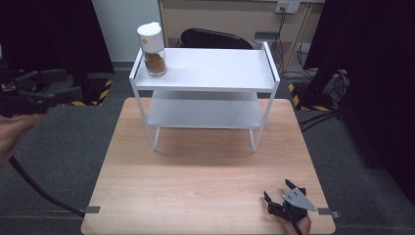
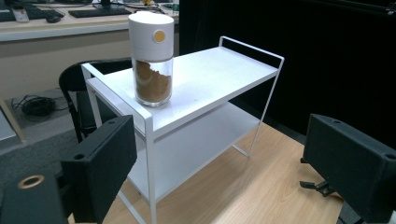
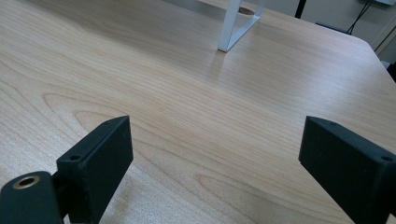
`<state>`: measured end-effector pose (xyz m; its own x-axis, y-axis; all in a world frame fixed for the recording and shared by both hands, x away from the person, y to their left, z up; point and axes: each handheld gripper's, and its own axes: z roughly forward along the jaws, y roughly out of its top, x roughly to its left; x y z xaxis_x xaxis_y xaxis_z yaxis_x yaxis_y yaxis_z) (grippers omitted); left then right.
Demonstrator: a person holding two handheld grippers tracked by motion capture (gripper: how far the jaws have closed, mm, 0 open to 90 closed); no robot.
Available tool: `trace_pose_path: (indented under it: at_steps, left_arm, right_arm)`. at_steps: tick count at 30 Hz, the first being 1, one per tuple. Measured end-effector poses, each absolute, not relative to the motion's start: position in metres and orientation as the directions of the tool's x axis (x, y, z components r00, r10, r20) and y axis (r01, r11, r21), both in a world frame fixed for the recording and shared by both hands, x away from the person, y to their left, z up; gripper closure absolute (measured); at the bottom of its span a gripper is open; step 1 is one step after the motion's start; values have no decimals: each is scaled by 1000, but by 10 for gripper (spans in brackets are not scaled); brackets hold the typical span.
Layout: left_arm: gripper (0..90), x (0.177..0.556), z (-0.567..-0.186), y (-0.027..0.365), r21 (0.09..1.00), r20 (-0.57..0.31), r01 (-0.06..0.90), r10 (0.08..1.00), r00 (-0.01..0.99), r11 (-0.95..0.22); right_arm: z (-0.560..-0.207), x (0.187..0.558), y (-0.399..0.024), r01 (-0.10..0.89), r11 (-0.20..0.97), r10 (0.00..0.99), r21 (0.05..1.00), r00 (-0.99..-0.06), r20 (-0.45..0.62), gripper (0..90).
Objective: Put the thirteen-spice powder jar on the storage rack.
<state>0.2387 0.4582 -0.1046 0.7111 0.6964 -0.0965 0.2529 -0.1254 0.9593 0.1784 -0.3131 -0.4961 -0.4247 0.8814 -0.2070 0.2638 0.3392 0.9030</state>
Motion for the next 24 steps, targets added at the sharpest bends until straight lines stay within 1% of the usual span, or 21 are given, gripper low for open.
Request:
trace_pose_path:
  at_steps: [24]
  left_arm:
    - [89,239,-101,452,960,-78,242,694,716,-142]
  right_arm:
    - [-496,179,-312,265,346,879,900,-427,-212,96]
